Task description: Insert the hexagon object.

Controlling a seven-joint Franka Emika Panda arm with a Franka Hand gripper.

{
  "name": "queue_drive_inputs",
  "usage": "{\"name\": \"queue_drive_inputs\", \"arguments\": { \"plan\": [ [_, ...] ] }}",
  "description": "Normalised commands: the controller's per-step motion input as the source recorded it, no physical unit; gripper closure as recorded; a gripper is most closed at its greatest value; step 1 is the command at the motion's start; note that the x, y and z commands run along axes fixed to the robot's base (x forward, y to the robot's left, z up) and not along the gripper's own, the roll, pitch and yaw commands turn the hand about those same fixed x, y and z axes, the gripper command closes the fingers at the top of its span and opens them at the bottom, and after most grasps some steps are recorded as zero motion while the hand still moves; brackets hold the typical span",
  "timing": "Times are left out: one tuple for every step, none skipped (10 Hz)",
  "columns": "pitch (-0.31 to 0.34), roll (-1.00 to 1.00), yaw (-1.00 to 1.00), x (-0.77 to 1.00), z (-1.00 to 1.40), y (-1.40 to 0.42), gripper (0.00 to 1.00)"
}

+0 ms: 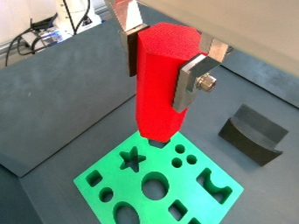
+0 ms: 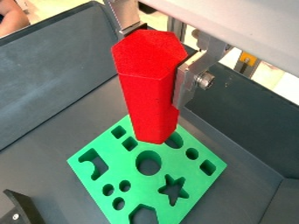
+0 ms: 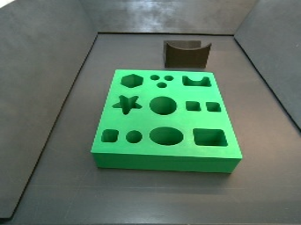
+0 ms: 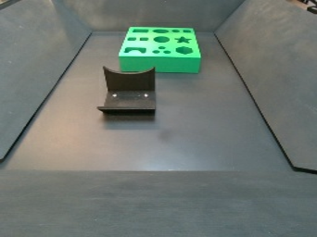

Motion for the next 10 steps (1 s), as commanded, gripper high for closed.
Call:
{"name": "queue_drive_inputs", "arguments": {
  "plan": [
    [-0.043,0.24,0.04,-0.07,-0.9,0.41,1.0],
    [-0.029,0.24,0.0,0.0,-0.9,0.44,1.0],
    [-0.006,0.17,0.0,0.0,-1.0,0.4,1.0],
    [-0.003,0.12,0.0,0.0,-1.0,0.35,1.0],
    [-0.009,0.13,0.0,0.0,-1.0,0.26,1.0],
    [-0.02,0.15,0.0,-0.04,-1.0,0.2,1.0],
    [-0.096,0.09,0.0,-0.28,-1.0,0.18,1.0],
    [-0.137,0.06,0.0,-0.39,-0.98,0.17,1.0],
    [-0.151,0.05,0.0,-0.5,-0.96,0.19,1.0],
    [-0.169,0.04,0.0,-0.53,-0.97,0.21,1.0]
  ]
}}
